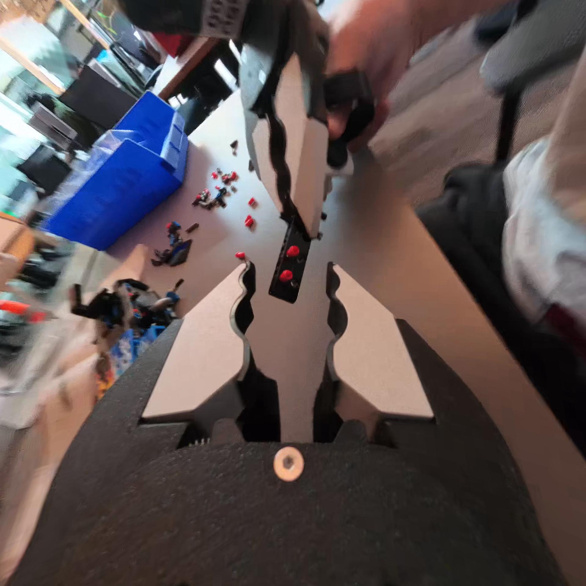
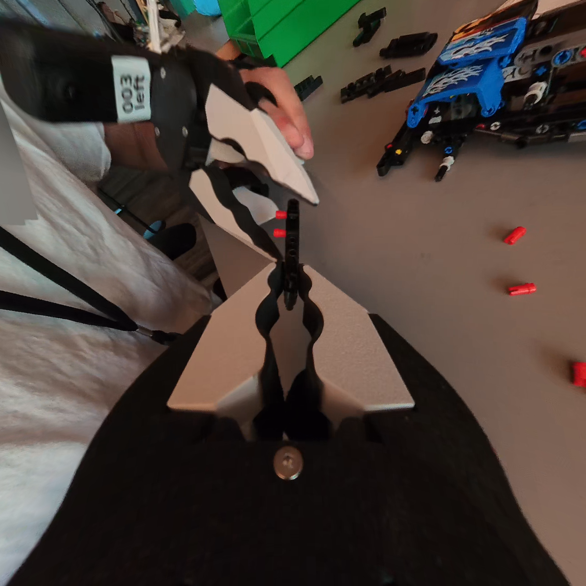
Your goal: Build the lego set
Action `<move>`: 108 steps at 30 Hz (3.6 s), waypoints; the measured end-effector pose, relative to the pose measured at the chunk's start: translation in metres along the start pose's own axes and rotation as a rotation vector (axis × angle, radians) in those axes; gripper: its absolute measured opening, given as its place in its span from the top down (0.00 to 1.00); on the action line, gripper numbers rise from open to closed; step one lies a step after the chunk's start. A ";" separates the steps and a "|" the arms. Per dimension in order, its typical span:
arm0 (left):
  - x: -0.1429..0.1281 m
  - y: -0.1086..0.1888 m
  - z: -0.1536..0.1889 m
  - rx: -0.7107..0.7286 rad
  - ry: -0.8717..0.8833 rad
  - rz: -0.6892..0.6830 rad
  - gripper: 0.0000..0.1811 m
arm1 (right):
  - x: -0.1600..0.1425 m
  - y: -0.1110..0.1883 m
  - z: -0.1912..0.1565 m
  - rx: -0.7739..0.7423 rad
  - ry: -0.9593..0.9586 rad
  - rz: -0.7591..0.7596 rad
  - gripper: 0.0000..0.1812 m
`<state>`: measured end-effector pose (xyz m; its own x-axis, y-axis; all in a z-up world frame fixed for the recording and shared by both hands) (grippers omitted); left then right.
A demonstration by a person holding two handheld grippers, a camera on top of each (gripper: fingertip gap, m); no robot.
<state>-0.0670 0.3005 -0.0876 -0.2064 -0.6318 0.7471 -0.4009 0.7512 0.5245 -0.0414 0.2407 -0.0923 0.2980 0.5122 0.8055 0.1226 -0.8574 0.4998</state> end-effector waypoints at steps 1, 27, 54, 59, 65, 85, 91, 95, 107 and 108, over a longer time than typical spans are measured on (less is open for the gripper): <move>0.005 0.003 -0.001 -0.043 0.081 0.069 0.76 | 0.000 0.000 0.001 -0.017 0.023 0.007 0.96; 0.024 0.024 -0.013 -0.354 0.514 0.467 0.91 | 0.029 0.003 -0.020 -0.056 0.297 0.133 0.96; 0.049 0.046 -0.022 -0.300 0.524 0.692 0.96 | 0.055 0.016 -0.036 0.033 0.226 0.345 0.96; 0.051 0.047 -0.021 -0.310 0.522 0.707 0.96 | 0.056 0.018 -0.038 0.049 0.223 0.353 0.96; 0.046 0.047 -0.026 -0.289 0.544 0.688 0.95 | 0.053 0.018 -0.032 0.024 0.224 0.353 0.96; 0.041 0.041 -0.026 -0.302 0.590 0.663 0.92 | 0.048 0.020 -0.022 -0.024 0.202 0.307 0.96; 0.040 0.041 -0.026 -0.295 0.578 0.654 0.95 | 0.046 0.020 -0.023 0.003 0.177 0.315 0.96; 0.041 0.043 -0.027 -0.323 0.610 0.687 0.96 | 0.046 0.021 -0.024 0.024 0.160 0.326 0.96; 0.039 0.036 -0.024 -0.415 0.687 0.696 0.90 | 0.047 0.017 -0.023 -0.050 0.212 0.290 0.96; 0.039 0.035 -0.024 -0.387 0.673 0.687 0.96 | 0.046 0.016 -0.025 -0.046 0.219 0.281 0.96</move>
<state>-0.0678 0.3072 -0.0304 0.3067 0.1038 0.9461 -0.0464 0.9945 -0.0941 -0.0491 0.2522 -0.0397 0.1037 0.2593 0.9602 0.0208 -0.9658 0.2585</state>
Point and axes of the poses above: each gripper's, where its closed fingertips meet, y back along the fingers, x out of its top, z = x × y across the jaws, the point moved 3 cm from there along y, back along the fingers, and after that the axes turned 15 degrees about -x, right-handed, at the moved point
